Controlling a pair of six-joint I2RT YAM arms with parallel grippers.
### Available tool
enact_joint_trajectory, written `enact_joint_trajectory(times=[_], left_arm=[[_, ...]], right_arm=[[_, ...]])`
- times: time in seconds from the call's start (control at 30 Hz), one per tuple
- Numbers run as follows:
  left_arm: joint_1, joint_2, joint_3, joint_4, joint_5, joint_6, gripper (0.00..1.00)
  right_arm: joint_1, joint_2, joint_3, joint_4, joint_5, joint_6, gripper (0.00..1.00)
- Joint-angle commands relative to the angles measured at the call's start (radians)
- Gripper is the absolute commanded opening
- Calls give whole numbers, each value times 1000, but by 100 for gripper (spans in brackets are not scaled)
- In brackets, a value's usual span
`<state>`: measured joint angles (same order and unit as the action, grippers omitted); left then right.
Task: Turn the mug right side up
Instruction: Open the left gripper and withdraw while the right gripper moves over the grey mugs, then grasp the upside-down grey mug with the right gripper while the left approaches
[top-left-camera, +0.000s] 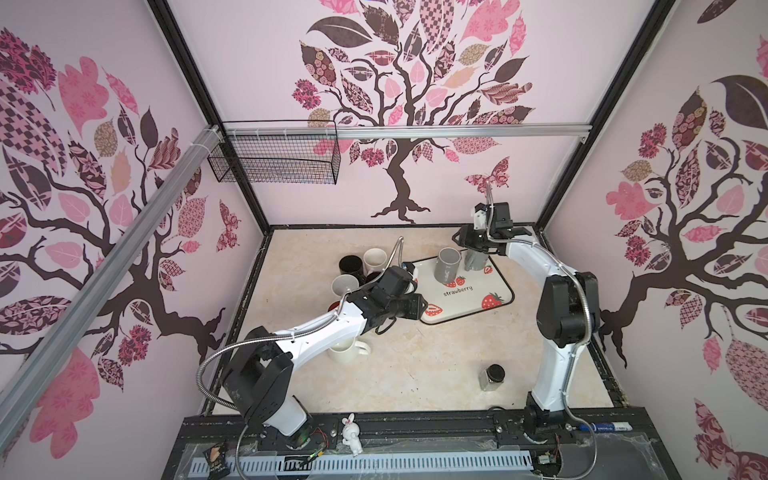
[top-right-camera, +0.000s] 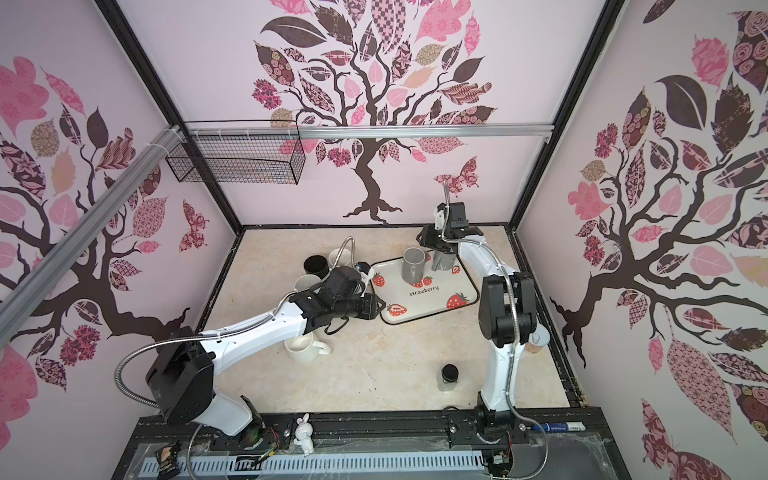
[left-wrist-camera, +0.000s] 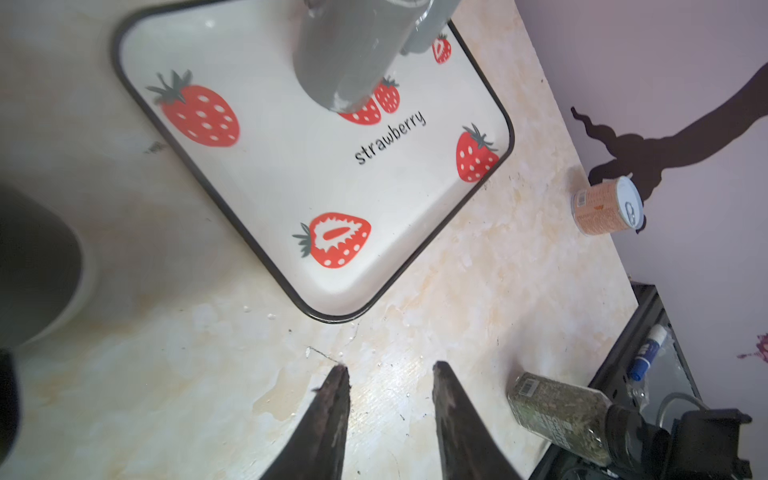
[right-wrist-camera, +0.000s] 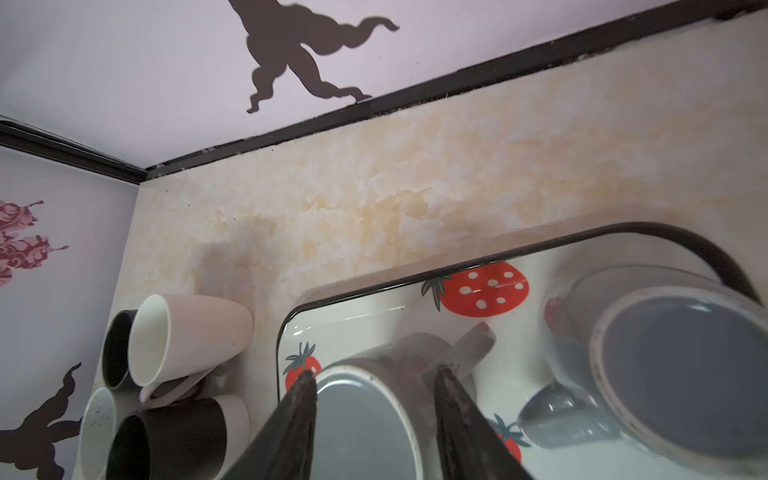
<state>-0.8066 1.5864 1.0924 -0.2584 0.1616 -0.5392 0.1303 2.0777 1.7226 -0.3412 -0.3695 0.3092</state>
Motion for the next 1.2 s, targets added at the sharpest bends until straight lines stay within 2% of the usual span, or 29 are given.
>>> enact_joint_trajectory(times=[0.0, 0.1, 0.17, 0.53, 0.87, 1.17], left_arm=[[-26, 26, 55, 58, 49, 27, 36], [-29, 47, 68, 70, 51, 29, 36], [-29, 48, 70, 81, 49, 30, 36], [-28, 17, 23, 106, 30, -13, 36], [-23, -10, 14, 79, -13, -18, 36], [8, 20, 20, 64, -9, -63, 36]], right_arm=[[0, 111, 149, -69, -27, -44, 44], [0, 168, 233, -164, -51, -58, 41], [0, 157, 211, -171, -49, -60, 38], [1, -117, -163, -120, 15, -31, 37], [56, -347, -500, -13, -82, -13, 37], [116, -476, -649, 18, -79, -22, 38]])
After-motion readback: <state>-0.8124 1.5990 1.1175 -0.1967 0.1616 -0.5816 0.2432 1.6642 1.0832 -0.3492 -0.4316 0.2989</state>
